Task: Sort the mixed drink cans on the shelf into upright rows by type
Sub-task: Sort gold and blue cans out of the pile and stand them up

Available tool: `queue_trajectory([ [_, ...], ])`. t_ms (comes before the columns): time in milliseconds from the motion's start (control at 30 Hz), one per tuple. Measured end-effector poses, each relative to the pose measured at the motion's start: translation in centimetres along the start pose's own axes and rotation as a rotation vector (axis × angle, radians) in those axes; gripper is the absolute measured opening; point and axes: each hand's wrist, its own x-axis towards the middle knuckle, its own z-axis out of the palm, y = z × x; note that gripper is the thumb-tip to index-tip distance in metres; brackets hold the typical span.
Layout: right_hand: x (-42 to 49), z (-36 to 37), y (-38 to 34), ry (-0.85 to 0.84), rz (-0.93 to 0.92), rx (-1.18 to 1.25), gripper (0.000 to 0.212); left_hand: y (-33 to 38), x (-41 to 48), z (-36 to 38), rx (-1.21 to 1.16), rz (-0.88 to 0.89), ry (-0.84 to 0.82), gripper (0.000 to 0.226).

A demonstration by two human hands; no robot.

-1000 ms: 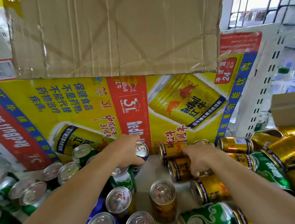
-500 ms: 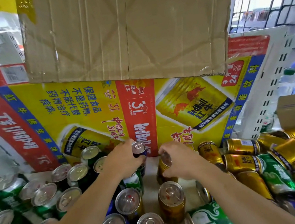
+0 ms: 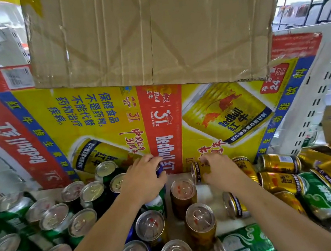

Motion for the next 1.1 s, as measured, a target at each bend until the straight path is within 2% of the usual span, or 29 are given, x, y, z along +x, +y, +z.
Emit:
queue_trajectory([
  [100, 1.0, 0.6, 2.4, -0.064, 0.086, -0.128, 0.062, 0.0, 0.0, 0.1, 0.027, 0.000, 0.003, 0.048],
  [200, 1.6, 1.2, 3.3, -0.133, 0.076, -0.176, 0.082, 0.1, -0.1, -0.1, 0.050, 0.008, -0.006, 0.048],
  [367, 2.4, 1.9, 2.7, -0.166, 0.132, -0.351, 0.089, 0.3, -0.4, -0.6, 0.040, 0.024, -0.073, 0.048],
  [433, 2.4, 2.1, 2.9, -0.199, 0.133, -0.311, 0.099, 0.3, -0.4, -0.8, 0.020, 0.021, -0.112, 0.049],
  [467, 2.4, 2.0, 3.1, -0.214, 0.133, -0.253, 0.100, 0.2, -0.4, -0.9, 0.019, 0.019, -0.130, 0.051],
  [533, 2.1, 1.4, 3.3, -0.220, 0.126, -0.130, 0.086, 0.2, -0.3, -0.9, 0.027, 0.018, -0.149, 0.051],
  [667, 1.5, -0.3, 3.2, -0.160, 0.087, 0.055, 0.071, 0.1, -0.2, -0.6, 0.000, 0.019, -0.123, 0.045],
  [767, 1.4, -1.3, 2.8, -0.080, 0.023, 0.029, 0.076, 0.2, -0.1, -0.5, 0.000, 0.016, -0.111, 0.042],
  [900, 1.3, -1.1, 2.6, -0.041, 0.059, 0.095, 0.083, 0.2, 0.0, -0.6, 0.010, 0.015, -0.122, 0.041],
  [1100, 0.8, 0.1, 2.4, -0.039, -0.010, 0.052, 0.076, 1.0, 0.1, -1.4, 0.068, 0.019, -0.208, 0.037],
])
